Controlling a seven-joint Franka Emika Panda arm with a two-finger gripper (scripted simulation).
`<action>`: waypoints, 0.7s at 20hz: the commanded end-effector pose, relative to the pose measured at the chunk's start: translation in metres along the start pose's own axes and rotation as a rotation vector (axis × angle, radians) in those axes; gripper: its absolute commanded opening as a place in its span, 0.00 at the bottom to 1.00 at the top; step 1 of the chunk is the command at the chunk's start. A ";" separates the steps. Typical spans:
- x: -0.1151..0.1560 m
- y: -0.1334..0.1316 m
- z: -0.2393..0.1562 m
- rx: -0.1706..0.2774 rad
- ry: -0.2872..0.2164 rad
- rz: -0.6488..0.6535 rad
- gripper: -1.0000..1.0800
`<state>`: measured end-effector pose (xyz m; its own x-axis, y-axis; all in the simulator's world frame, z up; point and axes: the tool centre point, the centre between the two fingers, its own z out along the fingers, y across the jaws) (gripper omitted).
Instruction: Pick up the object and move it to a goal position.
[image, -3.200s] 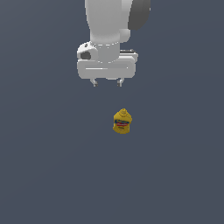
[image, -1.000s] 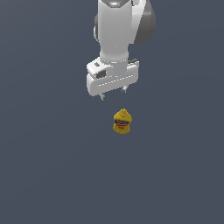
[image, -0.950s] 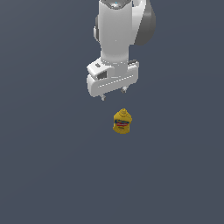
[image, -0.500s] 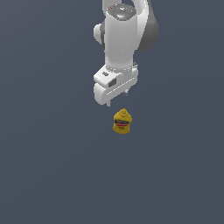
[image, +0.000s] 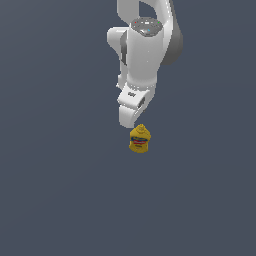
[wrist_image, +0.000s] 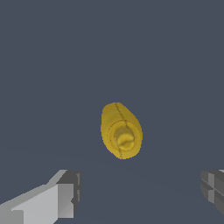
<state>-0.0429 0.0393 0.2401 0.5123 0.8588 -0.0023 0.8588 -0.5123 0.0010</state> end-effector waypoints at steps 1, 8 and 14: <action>0.004 -0.001 0.005 0.000 0.000 -0.070 0.96; 0.012 -0.004 0.014 0.000 0.002 -0.208 0.96; 0.015 -0.006 0.019 0.001 0.002 -0.270 0.96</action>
<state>-0.0403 0.0546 0.2221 0.2781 0.9605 -0.0004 0.9605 -0.2781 -0.0002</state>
